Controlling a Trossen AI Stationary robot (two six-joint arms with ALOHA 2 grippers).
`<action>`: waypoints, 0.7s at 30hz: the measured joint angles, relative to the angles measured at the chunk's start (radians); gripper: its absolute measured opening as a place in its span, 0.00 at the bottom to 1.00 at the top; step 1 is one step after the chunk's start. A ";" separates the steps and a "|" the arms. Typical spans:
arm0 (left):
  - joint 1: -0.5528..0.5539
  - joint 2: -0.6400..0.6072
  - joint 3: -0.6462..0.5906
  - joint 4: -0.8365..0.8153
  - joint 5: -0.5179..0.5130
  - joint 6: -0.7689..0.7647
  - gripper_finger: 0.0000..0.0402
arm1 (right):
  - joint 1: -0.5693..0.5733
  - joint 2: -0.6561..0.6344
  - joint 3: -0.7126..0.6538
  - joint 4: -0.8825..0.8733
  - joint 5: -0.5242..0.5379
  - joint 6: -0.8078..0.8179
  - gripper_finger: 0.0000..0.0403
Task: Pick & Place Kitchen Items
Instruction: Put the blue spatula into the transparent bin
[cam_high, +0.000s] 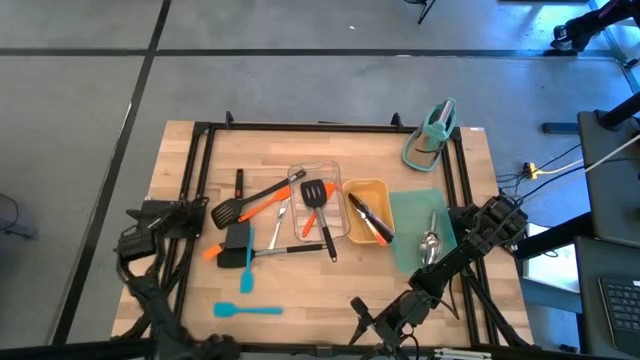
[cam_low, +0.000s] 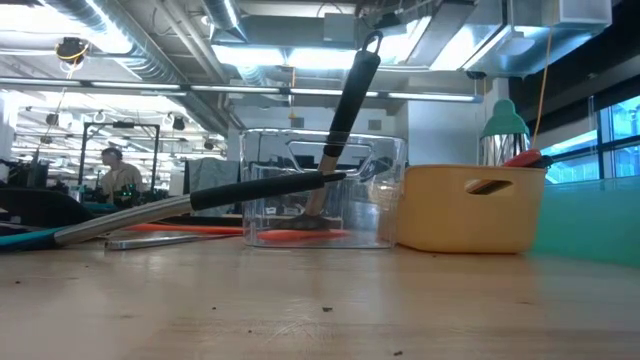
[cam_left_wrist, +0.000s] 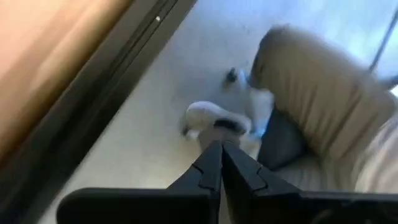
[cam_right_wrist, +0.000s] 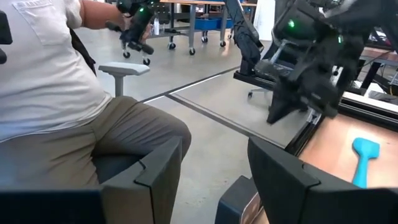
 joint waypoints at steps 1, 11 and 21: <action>-0.025 -0.004 0.012 -0.036 -0.069 -0.024 0.01 | 0.000 0.000 0.000 0.000 0.000 0.001 0.47; -0.082 -0.008 0.076 -0.571 -0.398 -0.197 0.01 | -0.003 0.000 0.000 0.000 0.028 0.007 0.47; 0.055 -0.008 0.076 -0.619 -0.137 0.064 0.01 | -0.003 0.000 0.000 -0.010 0.042 0.023 0.47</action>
